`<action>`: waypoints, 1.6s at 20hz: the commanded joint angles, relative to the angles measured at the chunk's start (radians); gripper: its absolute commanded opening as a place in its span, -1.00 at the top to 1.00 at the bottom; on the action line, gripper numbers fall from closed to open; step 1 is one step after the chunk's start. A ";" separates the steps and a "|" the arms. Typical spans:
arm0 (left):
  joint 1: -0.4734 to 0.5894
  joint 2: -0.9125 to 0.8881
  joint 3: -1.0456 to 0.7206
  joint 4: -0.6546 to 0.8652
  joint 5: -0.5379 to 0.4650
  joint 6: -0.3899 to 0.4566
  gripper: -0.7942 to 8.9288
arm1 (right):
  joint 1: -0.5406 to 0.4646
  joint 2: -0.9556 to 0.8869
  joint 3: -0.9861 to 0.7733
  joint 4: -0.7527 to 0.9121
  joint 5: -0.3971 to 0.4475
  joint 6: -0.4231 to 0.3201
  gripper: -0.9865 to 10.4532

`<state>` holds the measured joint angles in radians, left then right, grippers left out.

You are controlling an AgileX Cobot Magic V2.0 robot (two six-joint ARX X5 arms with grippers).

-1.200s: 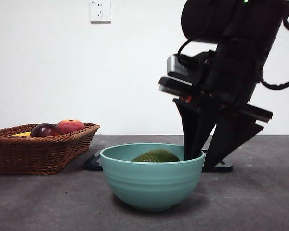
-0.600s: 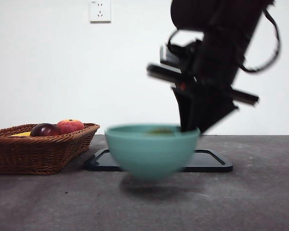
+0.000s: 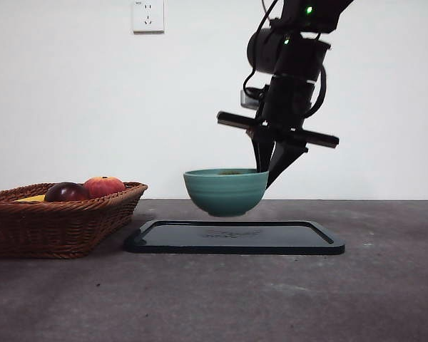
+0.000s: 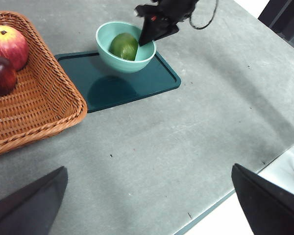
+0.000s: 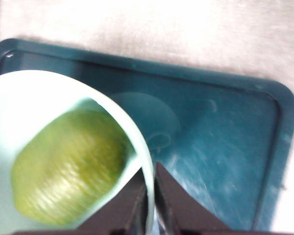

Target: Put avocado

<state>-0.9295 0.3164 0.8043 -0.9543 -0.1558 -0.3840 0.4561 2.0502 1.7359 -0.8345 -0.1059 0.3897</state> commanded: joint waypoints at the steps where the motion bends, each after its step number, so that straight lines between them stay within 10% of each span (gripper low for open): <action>1: -0.008 0.001 0.006 0.007 -0.005 0.005 -0.32 | 0.000 0.050 0.033 0.007 -0.010 -0.007 0.82; 10: -0.008 0.001 0.006 0.006 -0.005 0.005 -0.32 | 0.000 0.084 0.033 -0.005 -0.010 -0.020 0.79; 15: -0.008 0.001 0.006 0.006 -0.005 0.005 -0.32 | -0.002 0.058 0.039 -0.010 0.008 -0.036 0.00; 23: -0.008 0.001 0.006 0.007 -0.005 0.005 -0.32 | -0.001 -0.330 0.059 -0.295 0.189 -0.193 -0.21; 32: -0.008 0.001 0.006 0.007 -0.005 0.005 -0.32 | 0.125 -0.756 -0.238 -0.384 0.192 -0.209 -0.20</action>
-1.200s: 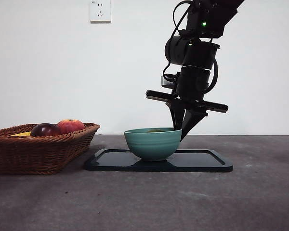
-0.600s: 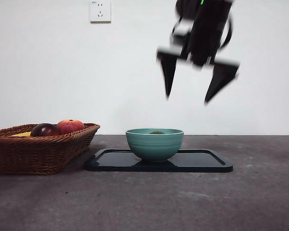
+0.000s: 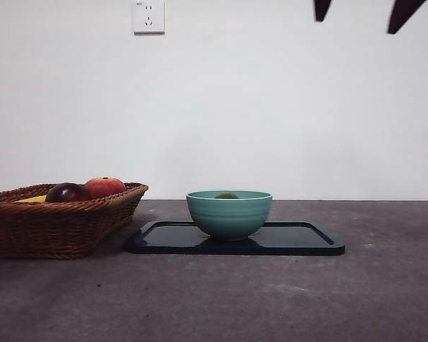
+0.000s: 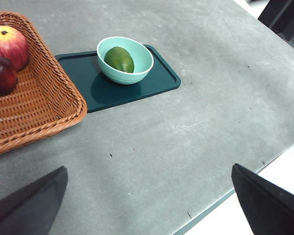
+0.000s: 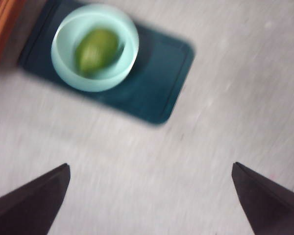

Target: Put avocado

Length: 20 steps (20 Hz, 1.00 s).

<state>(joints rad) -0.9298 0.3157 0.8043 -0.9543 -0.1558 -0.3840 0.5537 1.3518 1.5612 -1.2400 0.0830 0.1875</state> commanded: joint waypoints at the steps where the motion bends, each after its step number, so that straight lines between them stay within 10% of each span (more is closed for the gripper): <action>1: -0.008 0.002 0.006 0.006 -0.005 0.005 -0.32 | 0.050 -0.121 -0.132 0.037 0.002 -0.005 -0.20; 9: -0.008 0.002 0.006 0.007 -0.005 0.004 -0.32 | 0.132 -0.640 -0.568 0.176 -0.006 0.065 -0.20; 20: -0.008 0.002 0.006 0.008 -0.005 -0.001 -0.32 | 0.132 -0.950 -0.696 0.193 -0.004 0.067 -0.20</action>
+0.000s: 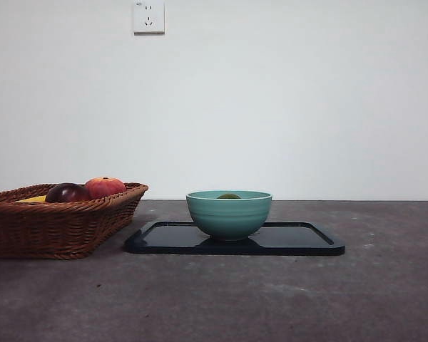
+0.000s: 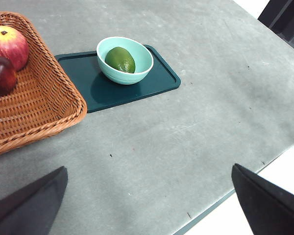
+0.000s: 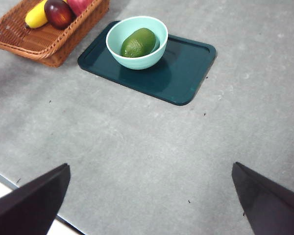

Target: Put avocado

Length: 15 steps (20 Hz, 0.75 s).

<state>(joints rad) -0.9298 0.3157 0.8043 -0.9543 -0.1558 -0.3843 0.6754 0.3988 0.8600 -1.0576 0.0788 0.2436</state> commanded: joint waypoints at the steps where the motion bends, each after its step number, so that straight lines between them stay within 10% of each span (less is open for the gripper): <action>1: -0.008 0.002 0.006 0.008 -0.005 0.000 -0.29 | 0.010 0.003 0.005 0.010 0.000 0.011 -0.20; 3: -0.008 0.002 0.006 0.008 -0.005 0.000 0.09 | 0.010 0.003 0.005 0.010 0.000 0.011 -0.01; 5: -0.008 0.002 0.006 0.004 -0.005 0.010 0.86 | 0.010 0.003 0.005 0.011 0.001 0.010 0.87; 15: -0.008 0.002 0.006 0.005 -0.005 0.009 0.80 | 0.010 0.003 0.005 0.033 0.001 0.010 0.79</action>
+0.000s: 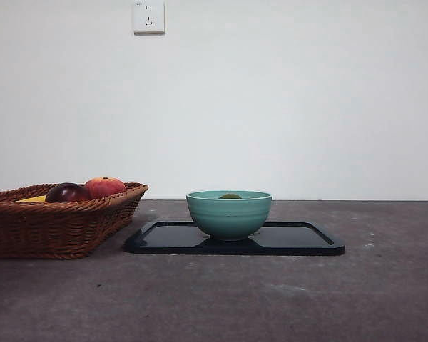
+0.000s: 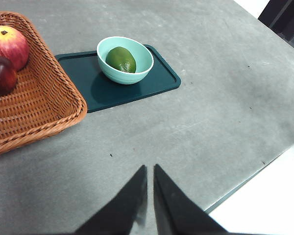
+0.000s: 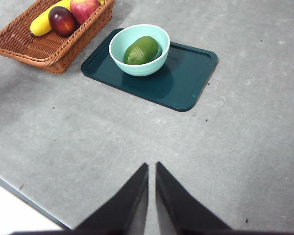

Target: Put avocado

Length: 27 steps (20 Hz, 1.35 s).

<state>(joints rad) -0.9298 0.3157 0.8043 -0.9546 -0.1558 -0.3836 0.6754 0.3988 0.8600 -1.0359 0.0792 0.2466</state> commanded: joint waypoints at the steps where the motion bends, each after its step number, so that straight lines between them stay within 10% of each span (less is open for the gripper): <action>1: -0.008 0.002 0.006 0.006 -0.005 0.008 0.80 | 0.010 0.003 0.005 0.011 0.000 0.007 0.79; 14: 0.043 -0.012 0.006 0.005 -0.005 0.010 0.80 | 0.010 0.003 0.005 0.011 0.000 0.007 0.79; 23: 0.562 -0.040 -0.156 0.181 -0.005 0.481 0.80 | 0.010 0.003 0.006 0.011 0.000 0.007 0.79; 27: 0.731 -0.127 -0.405 0.480 -0.004 0.456 0.80 | 0.010 0.003 0.005 0.011 0.000 0.007 0.79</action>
<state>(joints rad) -0.1940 0.1886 0.4023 -0.4969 -0.1566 0.0605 0.6754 0.3988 0.8600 -1.0355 0.0792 0.2470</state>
